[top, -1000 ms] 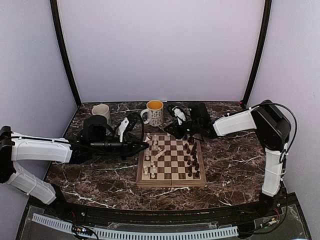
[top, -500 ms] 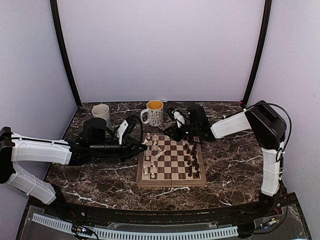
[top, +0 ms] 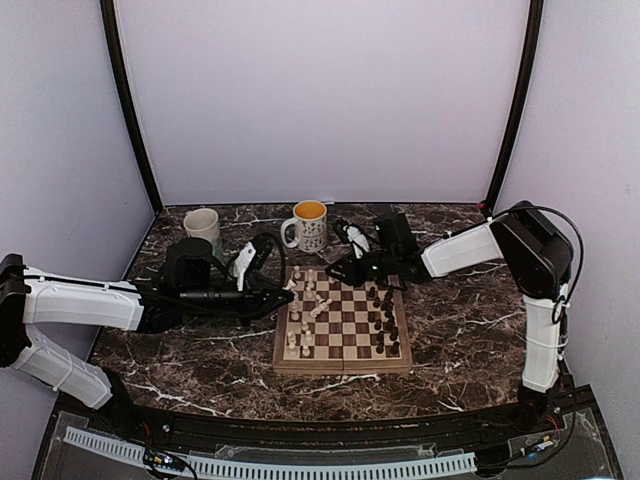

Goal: Set up the chess pieces on the board
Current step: Place the bishop on the chessboard, then pick up the bishop from the chessboard.

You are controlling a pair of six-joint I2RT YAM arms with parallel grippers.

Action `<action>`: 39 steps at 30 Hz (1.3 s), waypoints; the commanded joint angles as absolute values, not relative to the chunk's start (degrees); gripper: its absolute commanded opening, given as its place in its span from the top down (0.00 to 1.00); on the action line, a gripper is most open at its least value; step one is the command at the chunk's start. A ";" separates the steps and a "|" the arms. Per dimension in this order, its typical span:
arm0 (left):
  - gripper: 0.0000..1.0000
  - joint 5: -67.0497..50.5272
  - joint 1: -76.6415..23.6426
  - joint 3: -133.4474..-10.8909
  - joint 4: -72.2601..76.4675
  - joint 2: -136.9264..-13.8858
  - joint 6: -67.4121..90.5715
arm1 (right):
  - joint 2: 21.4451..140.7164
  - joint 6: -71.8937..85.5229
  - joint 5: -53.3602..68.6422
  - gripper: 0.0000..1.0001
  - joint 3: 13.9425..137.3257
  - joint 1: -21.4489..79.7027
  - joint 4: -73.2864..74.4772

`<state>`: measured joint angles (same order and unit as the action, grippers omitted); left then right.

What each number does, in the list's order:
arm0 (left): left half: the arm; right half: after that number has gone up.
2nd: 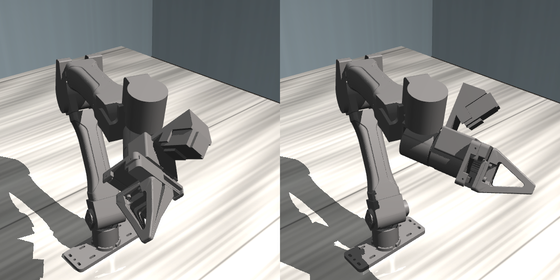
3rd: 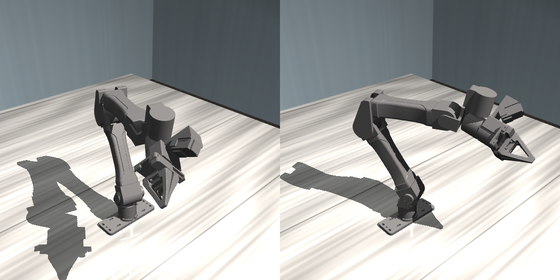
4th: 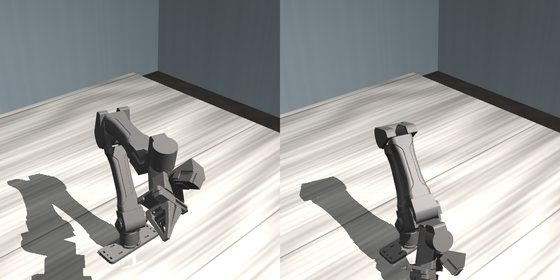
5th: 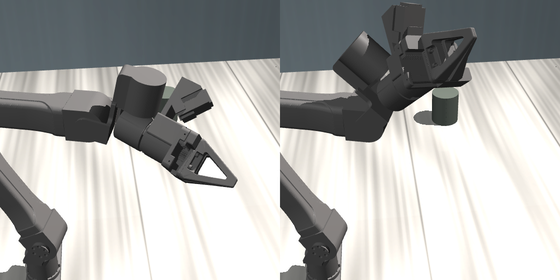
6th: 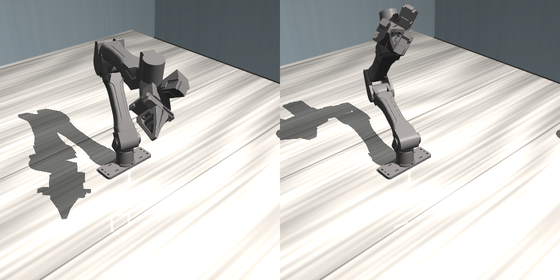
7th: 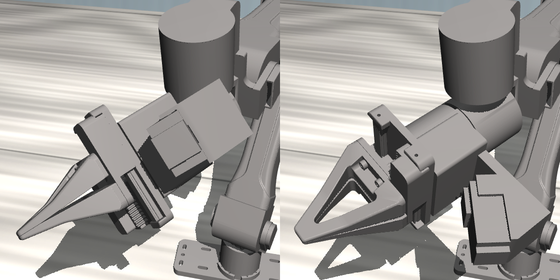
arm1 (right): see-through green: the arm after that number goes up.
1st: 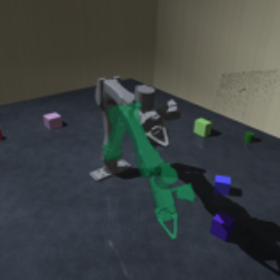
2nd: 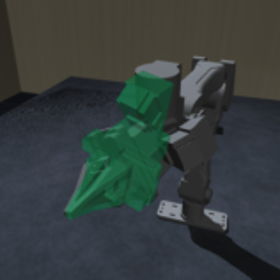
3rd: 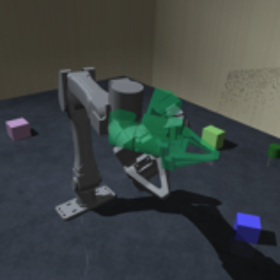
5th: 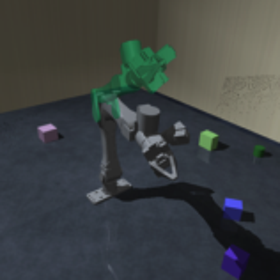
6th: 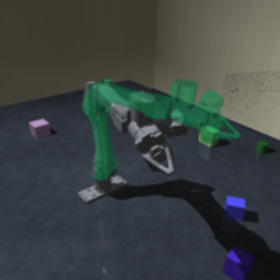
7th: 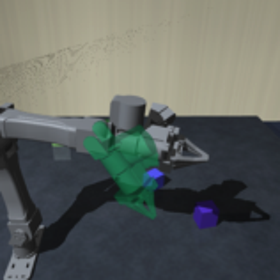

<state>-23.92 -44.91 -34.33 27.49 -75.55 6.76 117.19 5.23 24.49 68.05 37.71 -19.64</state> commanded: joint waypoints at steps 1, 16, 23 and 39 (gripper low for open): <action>0.94 -23.73 -44.57 -33.06 28.48 -74.50 5.65 | 113.45 5.81 26.50 0.73 69.08 37.51 -16.34; 0.94 -22.34 -44.17 -35.94 18.84 -71.98 5.77 | 118.63 -14.53 22.28 0.62 95.21 37.18 29.76; 0.95 -21.17 -42.89 -38.24 13.30 -70.93 4.51 | 123.76 -16.88 22.76 0.60 100.83 37.55 36.66; 0.95 -21.36 -42.06 -37.79 13.79 -71.81 5.01 | 128.60 -15.65 20.60 0.64 104.60 39.33 37.73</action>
